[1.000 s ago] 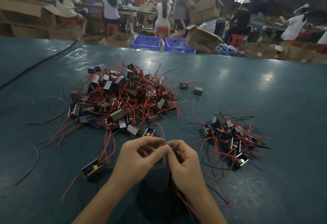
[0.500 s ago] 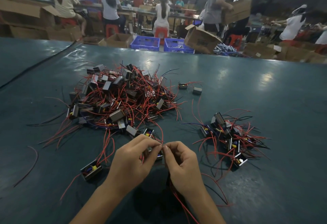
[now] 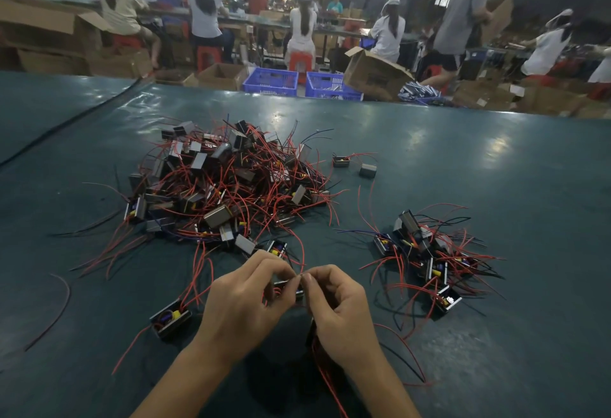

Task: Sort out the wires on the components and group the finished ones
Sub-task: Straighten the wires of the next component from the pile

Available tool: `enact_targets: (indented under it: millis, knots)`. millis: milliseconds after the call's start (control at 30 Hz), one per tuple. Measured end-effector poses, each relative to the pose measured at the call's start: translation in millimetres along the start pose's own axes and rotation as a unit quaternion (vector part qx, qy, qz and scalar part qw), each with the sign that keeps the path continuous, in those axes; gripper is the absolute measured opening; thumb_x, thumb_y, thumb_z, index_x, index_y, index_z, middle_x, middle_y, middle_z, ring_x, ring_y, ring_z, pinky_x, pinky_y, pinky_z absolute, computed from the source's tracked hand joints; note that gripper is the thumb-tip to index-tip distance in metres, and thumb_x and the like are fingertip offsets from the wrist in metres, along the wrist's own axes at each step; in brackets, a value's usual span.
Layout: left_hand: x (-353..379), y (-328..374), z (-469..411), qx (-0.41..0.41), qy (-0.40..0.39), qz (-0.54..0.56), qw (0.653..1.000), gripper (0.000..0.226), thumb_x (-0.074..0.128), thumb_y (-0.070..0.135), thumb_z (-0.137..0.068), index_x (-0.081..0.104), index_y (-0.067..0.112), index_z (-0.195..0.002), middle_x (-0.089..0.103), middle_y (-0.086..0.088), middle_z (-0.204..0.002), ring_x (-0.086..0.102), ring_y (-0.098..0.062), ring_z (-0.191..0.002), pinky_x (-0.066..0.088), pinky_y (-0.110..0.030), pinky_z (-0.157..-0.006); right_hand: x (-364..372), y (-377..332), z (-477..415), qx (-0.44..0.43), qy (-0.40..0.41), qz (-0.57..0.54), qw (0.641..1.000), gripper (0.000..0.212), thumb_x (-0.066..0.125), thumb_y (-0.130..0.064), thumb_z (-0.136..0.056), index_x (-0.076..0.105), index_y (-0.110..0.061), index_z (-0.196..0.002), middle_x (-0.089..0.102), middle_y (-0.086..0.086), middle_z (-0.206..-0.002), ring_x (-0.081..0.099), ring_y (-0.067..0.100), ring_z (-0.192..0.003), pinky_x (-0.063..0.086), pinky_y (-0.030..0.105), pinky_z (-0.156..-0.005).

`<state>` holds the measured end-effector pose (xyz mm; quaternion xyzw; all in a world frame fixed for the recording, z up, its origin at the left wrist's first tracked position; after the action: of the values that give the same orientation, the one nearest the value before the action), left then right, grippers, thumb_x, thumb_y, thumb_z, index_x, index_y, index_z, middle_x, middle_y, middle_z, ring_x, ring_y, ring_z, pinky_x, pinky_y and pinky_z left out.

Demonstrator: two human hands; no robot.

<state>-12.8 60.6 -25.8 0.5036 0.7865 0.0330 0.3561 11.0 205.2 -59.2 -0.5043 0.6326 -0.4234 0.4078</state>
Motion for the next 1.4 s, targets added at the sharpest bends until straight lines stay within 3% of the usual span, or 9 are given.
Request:
enact_targets:
  millis: [400, 600, 700, 800, 933, 1067, 1233, 1400]
  knots:
    - [3, -1, 1, -0.015, -0.034, -0.004, 0.999, 0.022, 0.054, 0.03, -0.089, 0.059, 0.011, -0.081, 0.055, 0.009, -0.08, 0.05, -0.005, -0.054, 0.043, -0.022, -0.044, 1, -2, 0, -0.002, -0.007, 0.02, 1.0, 0.016, 0.059, -0.019, -0.095, 0.066, -0.029, -0.085, 0.067, -0.011, -0.073, 0.06, 0.002, -0.064, 0.044, 0.012, -0.06]
    - [6, -13, 2, -0.17, -0.032, 0.171, 0.97, 0.02, 0.055, 0.042, -0.086, 0.059, 0.023, -0.086, 0.059, 0.009, -0.078, 0.056, -0.014, -0.061, 0.047, -0.03, -0.053, -4, -1, -1, 0.008, 0.012, 0.02, 1.0, 0.011, 0.059, -0.027, -0.094, 0.065, -0.025, -0.084, 0.063, -0.008, -0.069, 0.056, 0.004, -0.063, 0.044, 0.019, -0.059]
    - [8, -13, 1, -0.194, -0.072, 0.212, 0.955, 0.019, 0.069, 0.044, -0.083, 0.071, 0.028, -0.095, 0.071, 0.011, -0.083, 0.064, -0.014, -0.065, 0.052, -0.03, -0.056, -7, -4, -2, 0.013, 0.027, -0.003, 1.0, 0.01, 0.06, -0.028, -0.091, 0.066, -0.024, -0.084, 0.066, -0.003, -0.068, 0.059, 0.01, -0.061, 0.047, 0.024, -0.058]
    - [12, -13, 3, -0.226, -0.096, 0.263, 0.933, 0.013, 0.071, 0.034, -0.082, 0.077, 0.024, -0.088, 0.074, 0.002, -0.077, 0.068, -0.02, -0.067, 0.055, -0.044, -0.064, -7, -5, -1, 0.014, 0.016, -0.015, 1.0, 0.011, 0.06, -0.022, -0.094, 0.066, -0.021, -0.086, 0.067, 0.002, -0.067, 0.061, 0.015, -0.059, 0.05, 0.028, -0.057]
    - [13, -11, 2, -0.221, -0.077, 0.28, 0.931, 0.011, 0.074, 0.036, -0.079, 0.076, 0.024, -0.08, 0.07, -0.004, -0.072, 0.062, -0.028, -0.064, 0.05, -0.045, -0.061, -8, -4, -1, 0.015, 0.027, -0.013, 0.999, 0.01, 0.059, -0.019, -0.096, 0.066, -0.018, -0.088, 0.067, 0.003, -0.068, 0.063, 0.014, -0.059, 0.051, 0.028, -0.057]
    - [10, -12, 2, -0.251, -0.028, 0.305, 0.918, 0.017, 0.071, 0.039, -0.076, 0.075, 0.022, -0.075, 0.068, -0.011, -0.069, 0.058, -0.041, -0.067, 0.047, -0.046, -0.062, -12, -6, -2, -0.013, 0.091, 0.035, 0.995, 0.015, 0.059, -0.019, -0.096, 0.064, -0.025, -0.084, 0.067, 0.0, -0.073, 0.063, 0.01, -0.065, 0.05, 0.02, -0.061]
    - [9, -17, 3, -0.266, -0.005, 0.299, 0.916, 0.011, 0.068, 0.024, -0.078, 0.075, 0.021, -0.07, 0.068, -0.01, -0.067, 0.059, -0.037, -0.066, 0.047, -0.045, -0.062, -38, -14, -8, -0.065, 0.228, 0.104, 0.966, 0.015, 0.061, -0.022, -0.093, 0.062, -0.03, -0.081, 0.056, -0.002, -0.072, 0.049, 0.005, -0.058, 0.039, 0.013, -0.052]
    - [9, -19, 6, -0.261, 0.029, 0.27, 0.926, 0.01, 0.077, 0.022, -0.08, 0.073, 0.018, -0.072, 0.064, -0.006, -0.062, 0.051, -0.018, -0.056, 0.043, -0.037, -0.056, -58, -20, -26, -0.035, 0.295, 0.069, 0.953, 0.016, 0.058, -0.021, -0.097, 0.058, -0.025, -0.082, 0.058, -0.001, -0.062, 0.053, 0.013, -0.053, 0.048, 0.028, -0.052]
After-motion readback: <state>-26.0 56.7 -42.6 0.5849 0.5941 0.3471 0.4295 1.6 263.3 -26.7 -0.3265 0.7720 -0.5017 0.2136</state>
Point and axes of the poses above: each hand's wrist, its own z-axis away from the middle knuckle, its own x-axis out of the palm, y = z × x, the point moved 3 cm from there along -z, towards the middle knuckle
